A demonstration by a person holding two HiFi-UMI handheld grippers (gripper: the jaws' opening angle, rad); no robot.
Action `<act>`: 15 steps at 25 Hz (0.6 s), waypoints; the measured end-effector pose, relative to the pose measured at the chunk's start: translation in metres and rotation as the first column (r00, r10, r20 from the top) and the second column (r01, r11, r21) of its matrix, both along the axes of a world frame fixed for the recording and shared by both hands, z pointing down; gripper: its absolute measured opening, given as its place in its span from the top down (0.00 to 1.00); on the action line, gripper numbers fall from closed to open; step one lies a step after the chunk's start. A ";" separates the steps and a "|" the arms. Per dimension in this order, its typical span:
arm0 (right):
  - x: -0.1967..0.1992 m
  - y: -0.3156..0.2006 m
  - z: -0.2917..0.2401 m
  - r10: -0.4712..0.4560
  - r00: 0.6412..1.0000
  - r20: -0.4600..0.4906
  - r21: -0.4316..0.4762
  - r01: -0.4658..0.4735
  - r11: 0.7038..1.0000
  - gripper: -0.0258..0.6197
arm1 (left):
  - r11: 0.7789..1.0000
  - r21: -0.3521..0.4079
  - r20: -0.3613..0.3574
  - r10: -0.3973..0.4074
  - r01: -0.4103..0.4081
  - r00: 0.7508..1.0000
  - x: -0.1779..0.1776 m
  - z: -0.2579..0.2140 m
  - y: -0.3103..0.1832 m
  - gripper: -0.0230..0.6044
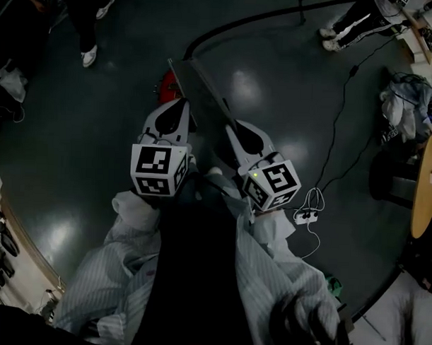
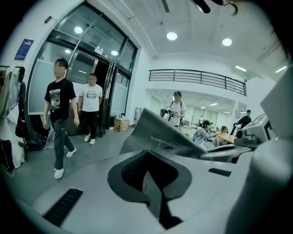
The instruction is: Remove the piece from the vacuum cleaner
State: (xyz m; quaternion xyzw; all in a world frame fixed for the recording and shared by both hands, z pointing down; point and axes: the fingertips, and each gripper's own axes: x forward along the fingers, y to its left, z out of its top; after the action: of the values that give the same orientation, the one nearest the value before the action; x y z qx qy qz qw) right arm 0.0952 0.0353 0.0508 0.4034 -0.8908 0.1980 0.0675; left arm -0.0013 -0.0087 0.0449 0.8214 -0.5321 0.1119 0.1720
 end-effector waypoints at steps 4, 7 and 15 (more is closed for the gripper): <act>0.016 0.012 -0.013 -0.004 1.000 -0.026 0.050 0.005 0.999 0.92 | 1.000 0.023 -0.015 0.015 -0.014 1.000 0.027 -0.012 0.016 0.96; 0.019 0.002 0.003 -0.006 1.000 -0.009 0.032 0.007 0.999 0.92 | 1.000 0.016 -0.009 0.015 -0.015 1.000 0.031 0.003 0.007 0.96; 0.005 -0.004 0.005 -0.052 0.999 0.017 0.019 0.051 0.998 0.92 | 1.000 0.016 0.008 0.000 0.000 1.000 0.020 0.005 0.002 0.96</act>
State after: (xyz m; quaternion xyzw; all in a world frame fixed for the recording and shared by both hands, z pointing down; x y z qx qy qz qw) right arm 0.1002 0.0308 0.0560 0.3792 -0.9033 0.1913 0.0612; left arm 0.0190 -0.0063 0.0498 0.8222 -0.5337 0.1109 0.1636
